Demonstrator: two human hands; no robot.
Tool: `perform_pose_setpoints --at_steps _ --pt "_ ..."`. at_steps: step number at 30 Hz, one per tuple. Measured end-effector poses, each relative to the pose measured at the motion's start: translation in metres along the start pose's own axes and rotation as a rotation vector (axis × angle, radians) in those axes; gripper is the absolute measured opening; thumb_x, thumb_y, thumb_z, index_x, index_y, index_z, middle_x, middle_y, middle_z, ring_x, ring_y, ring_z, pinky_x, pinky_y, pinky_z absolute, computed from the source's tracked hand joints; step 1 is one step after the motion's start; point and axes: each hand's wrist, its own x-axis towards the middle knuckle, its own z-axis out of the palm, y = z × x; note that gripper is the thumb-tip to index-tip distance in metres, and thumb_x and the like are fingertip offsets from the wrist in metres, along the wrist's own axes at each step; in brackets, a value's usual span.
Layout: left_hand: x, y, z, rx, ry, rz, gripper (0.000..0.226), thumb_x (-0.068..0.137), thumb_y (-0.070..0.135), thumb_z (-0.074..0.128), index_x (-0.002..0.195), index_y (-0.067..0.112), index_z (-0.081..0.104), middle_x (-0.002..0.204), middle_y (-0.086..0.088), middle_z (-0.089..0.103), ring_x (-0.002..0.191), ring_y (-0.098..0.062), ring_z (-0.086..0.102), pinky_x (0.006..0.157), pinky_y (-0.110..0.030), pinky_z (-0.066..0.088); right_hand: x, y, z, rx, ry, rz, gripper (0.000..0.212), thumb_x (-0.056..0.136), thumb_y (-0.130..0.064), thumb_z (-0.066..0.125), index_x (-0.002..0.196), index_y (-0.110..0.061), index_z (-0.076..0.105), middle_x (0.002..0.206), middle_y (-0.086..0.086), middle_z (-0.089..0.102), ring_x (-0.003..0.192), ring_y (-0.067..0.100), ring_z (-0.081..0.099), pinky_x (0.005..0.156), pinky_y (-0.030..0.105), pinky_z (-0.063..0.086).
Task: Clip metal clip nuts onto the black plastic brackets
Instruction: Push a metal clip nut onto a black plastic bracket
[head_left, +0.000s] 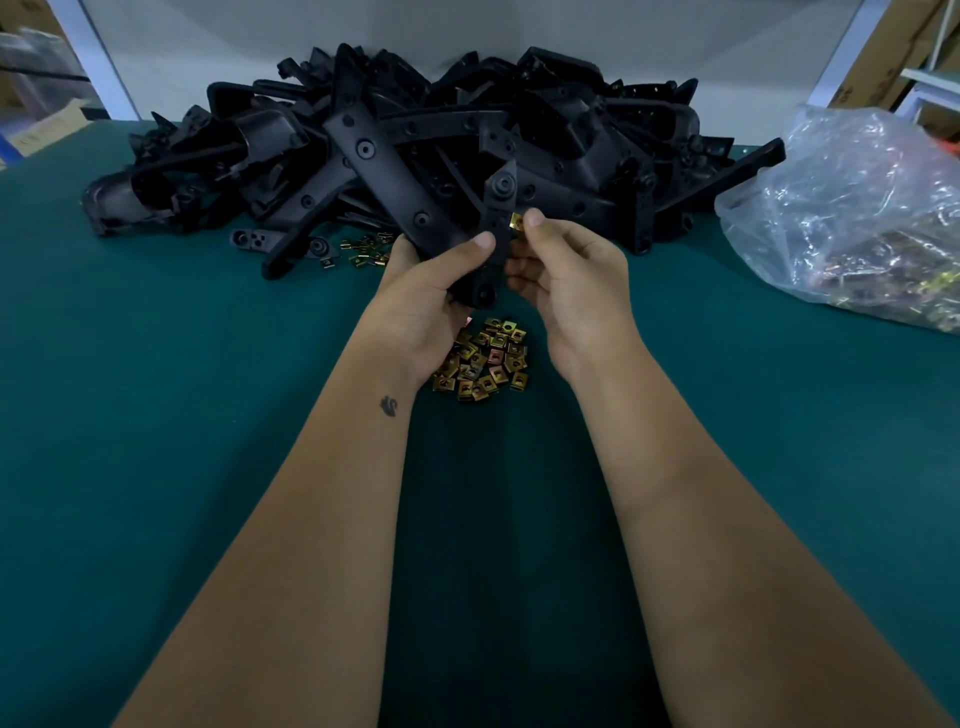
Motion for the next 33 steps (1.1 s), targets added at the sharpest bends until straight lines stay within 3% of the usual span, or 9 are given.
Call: perform_pose_setpoints --at_steps 4,14,21,29,31,33 --pt "0.001 -0.001 -0.001 0.036 -0.024 0.015 0.055 0.092 0.004 0.065 0.143 0.007 0.042 0.133 -0.009 0.064 0.123 -0.023 0.061 0.11 -0.046 0.044 0.002 0.002 -0.001 -0.055 -0.018 -0.032 0.017 0.096 -0.015 0.062 0.081 -0.01 0.067 0.08 0.006 0.066 0.069 0.015 0.062 0.066 0.025 0.053" --pt "0.002 -0.002 -0.005 0.124 -0.074 0.041 0.059 0.091 0.004 0.066 0.143 0.008 0.037 0.136 -0.008 0.061 0.122 -0.022 0.061 0.1 -0.04 0.052 0.004 -0.001 -0.007 -0.165 -0.012 -0.092 0.017 0.094 -0.012 0.064 0.078 -0.011 0.068 0.07 0.002 0.065 0.061 0.013 0.06 0.062 0.028 0.052" --pt "0.006 -0.009 -0.008 0.214 -0.099 0.057 0.061 0.089 0.009 0.071 0.137 0.014 0.035 0.139 -0.005 0.058 0.125 -0.02 0.059 0.108 -0.046 0.046 0.001 0.001 -0.006 -0.206 0.005 -0.125 0.02 0.093 -0.014 0.066 0.073 -0.015 0.069 0.063 -0.006 0.065 0.06 0.006 0.058 0.059 0.021 0.049" --pt "0.006 -0.009 -0.004 0.117 -0.062 0.077 0.062 0.086 0.009 0.073 0.138 0.009 0.039 0.134 -0.007 0.063 0.12 -0.021 0.063 0.102 -0.043 0.051 0.001 -0.002 -0.002 -0.236 -0.02 -0.183 0.022 0.095 -0.019 0.063 0.075 -0.017 0.07 0.061 -0.009 0.062 0.059 0.005 0.056 0.057 0.02 0.048" --pt "0.006 -0.007 -0.004 0.032 -0.008 0.082 0.056 0.089 0.005 0.07 0.138 0.006 0.043 0.131 -0.01 0.065 0.117 -0.023 0.065 0.099 -0.043 0.053 0.002 -0.004 -0.001 -0.314 -0.067 -0.172 0.026 0.098 -0.025 0.058 0.076 -0.02 0.07 0.061 -0.007 0.061 0.055 0.007 0.055 0.052 0.021 0.045" --pt "0.008 -0.004 -0.007 -0.064 0.057 0.084 0.051 0.09 0.003 0.068 0.135 0.006 0.046 0.13 -0.012 0.065 0.115 -0.025 0.066 0.099 -0.043 0.053 0.003 -0.002 -0.005 -0.596 -0.123 -0.18 0.024 0.095 -0.026 0.054 0.076 -0.026 0.068 0.06 -0.01 0.06 0.055 0.008 0.056 0.052 0.025 0.045"
